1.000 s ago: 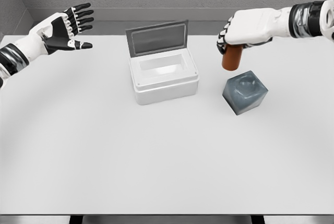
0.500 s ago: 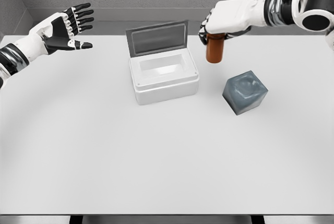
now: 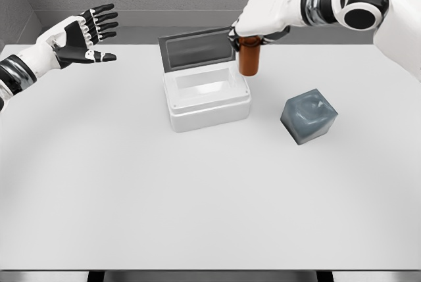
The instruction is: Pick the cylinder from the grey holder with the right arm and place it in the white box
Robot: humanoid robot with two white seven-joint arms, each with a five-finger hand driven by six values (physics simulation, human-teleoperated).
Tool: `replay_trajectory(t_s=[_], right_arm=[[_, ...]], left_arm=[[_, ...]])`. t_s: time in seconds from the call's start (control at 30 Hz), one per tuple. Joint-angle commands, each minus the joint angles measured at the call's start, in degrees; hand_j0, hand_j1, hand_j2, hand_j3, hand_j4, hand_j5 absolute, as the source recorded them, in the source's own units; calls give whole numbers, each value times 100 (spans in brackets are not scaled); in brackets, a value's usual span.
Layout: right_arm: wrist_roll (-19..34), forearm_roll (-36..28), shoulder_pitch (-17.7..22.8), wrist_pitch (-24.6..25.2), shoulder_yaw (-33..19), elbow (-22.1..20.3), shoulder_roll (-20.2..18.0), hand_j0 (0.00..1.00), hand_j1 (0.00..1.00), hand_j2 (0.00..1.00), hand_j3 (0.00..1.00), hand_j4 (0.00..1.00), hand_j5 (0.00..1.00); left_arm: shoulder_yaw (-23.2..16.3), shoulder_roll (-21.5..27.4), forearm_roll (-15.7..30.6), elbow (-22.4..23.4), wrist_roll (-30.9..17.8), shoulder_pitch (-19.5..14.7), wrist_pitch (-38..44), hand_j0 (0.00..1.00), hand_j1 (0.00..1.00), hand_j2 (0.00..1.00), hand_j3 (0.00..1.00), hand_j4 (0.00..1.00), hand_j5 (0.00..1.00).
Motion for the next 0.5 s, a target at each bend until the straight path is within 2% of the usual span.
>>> replay_trajectory(t_s=[0.0,0.47], right_arm=[[-2,0,0,15,2,92,148,53,53,53,53,53,53],[-2,17,-132,15,2,154,430,53,53,53,53,53,53]], left_arm=[[5,-1,30,-1,-1,0,0,100,100,100,100,100,100],[5,7,30,8,-1,-9,0,100,100,100,100,100,100]])
